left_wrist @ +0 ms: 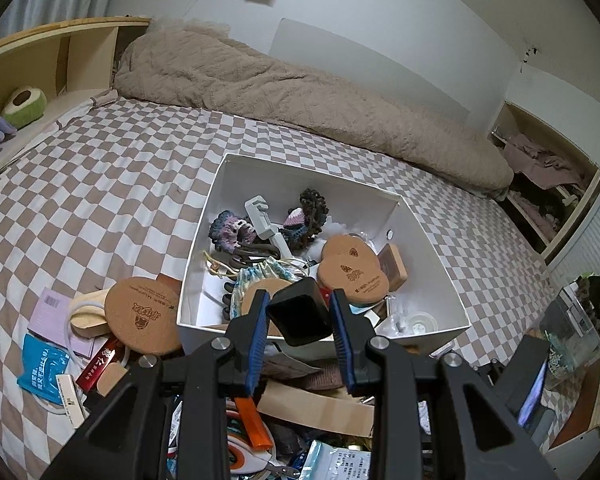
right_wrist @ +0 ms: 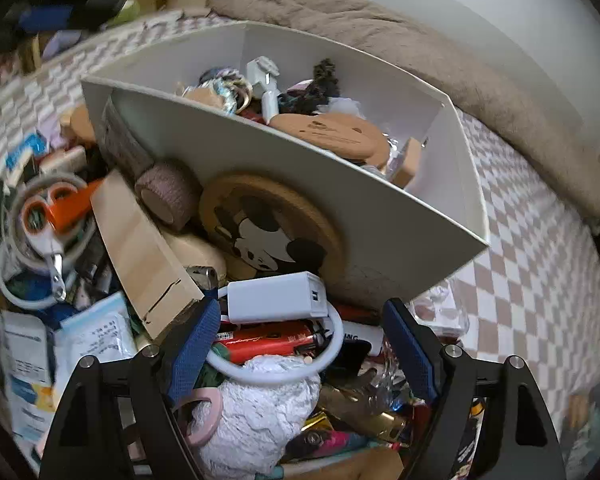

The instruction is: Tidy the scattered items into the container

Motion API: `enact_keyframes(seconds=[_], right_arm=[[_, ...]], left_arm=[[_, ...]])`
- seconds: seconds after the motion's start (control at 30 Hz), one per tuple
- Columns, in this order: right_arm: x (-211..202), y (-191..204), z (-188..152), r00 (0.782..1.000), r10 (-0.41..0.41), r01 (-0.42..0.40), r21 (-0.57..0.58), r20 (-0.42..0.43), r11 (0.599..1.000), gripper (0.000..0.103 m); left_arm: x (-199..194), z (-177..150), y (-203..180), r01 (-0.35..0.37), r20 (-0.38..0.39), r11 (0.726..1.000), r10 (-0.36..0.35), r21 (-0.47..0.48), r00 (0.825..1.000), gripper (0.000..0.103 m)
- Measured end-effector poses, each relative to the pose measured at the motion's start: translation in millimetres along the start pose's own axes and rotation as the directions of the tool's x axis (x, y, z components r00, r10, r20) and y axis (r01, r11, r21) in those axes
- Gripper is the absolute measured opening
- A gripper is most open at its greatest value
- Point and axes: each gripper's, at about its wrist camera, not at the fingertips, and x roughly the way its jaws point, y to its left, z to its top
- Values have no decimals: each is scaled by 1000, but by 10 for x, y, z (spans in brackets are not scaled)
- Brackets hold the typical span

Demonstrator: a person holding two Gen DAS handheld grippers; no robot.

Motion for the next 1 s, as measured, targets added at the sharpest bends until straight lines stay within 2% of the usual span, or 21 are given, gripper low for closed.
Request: enact_keyframes(seconds=[0.3,0.33,0.37,0.53,0.77,0.83,0.87,0.9,1.0], right_arm=[[169,42,23,998,-45,45,1,-32,999,82],[173,39,20,999,-33,34,10,-32,999,79],[170,36,13,999,0,1,23,-32,1000,64],[115,49,-24,1000,17,-16,48,-16,999,64],[-50,-137,-81,991,132,-135,181,30,974,61],[-107,-197,-104,986,163,-169,218,47,961,57],[-118,-226,-94,983,176,-185,233,59,955,49],[-145,-250,-98,980,189,-200,246,66,948,47],[-153,-307,-110,968,239,-251,282,76,926,47]], left_arm=[[10,-3,44,1,-2,1000,-1,-7,1000,30],[20,-5,44,2,-3,1000,-2,-6,1000,30],[27,-6,47,4,-5,1000,-4,-6,1000,30],[54,-33,111,-6,-24,1000,6,1,1000,30],[114,-160,381,-65,-96,997,62,-31,993,30],[145,-202,447,-76,-120,996,71,-38,990,30],[156,-222,476,-82,-130,996,76,-42,989,30],[169,-243,503,-88,-140,995,81,-45,987,30],[218,-305,557,-91,-171,995,82,-47,982,30]])
